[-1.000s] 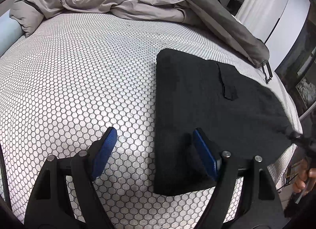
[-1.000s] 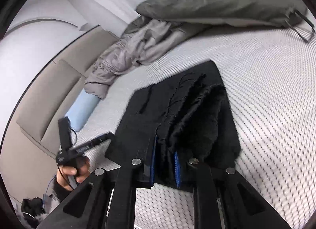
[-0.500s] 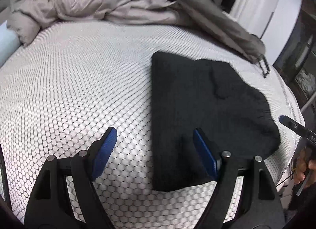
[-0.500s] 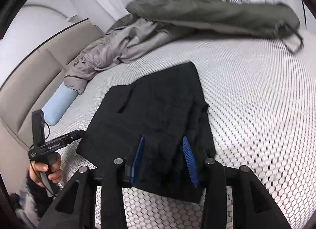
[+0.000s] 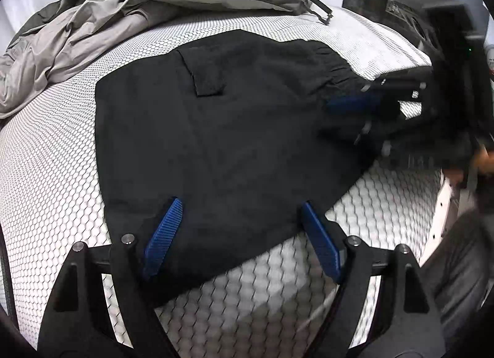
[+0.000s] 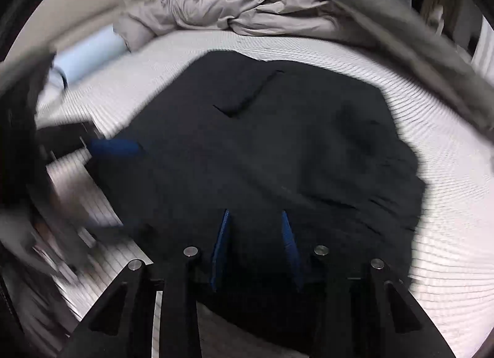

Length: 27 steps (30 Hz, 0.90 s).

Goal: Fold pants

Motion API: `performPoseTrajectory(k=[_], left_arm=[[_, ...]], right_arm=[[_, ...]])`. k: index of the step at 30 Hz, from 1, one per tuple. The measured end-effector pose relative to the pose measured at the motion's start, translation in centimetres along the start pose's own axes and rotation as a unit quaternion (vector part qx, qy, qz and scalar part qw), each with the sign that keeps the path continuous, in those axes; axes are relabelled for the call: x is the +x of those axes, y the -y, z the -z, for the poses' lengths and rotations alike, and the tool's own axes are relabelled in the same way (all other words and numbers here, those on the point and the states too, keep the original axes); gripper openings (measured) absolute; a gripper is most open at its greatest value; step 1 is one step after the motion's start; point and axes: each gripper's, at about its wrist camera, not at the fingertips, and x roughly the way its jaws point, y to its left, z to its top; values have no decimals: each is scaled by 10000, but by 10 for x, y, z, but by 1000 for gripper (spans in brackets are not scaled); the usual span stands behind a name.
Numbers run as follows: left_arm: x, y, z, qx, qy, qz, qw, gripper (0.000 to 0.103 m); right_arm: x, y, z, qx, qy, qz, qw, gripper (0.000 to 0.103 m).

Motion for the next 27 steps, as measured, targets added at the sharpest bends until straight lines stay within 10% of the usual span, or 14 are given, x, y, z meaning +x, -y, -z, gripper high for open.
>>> performPoseTrajectory(k=[15,20,23,27], left_arm=[[-12,-33,-29,-859,538,-474,9937,80],[16,-31,-27,-375,43,-615,9974,81],[7,-40,-22,-450,2,-519,9976,81],[-9,-45,-21,-800,188,-465,9955,81]], right_arm=[[-15,2,-12,924,644,-346,9930,40],[15,-13,-18,373,86,128,9992,40],[7,-3,-13,57,-7,1098,9939,39],[-9,13,-7,329,148,895,9953,43]])
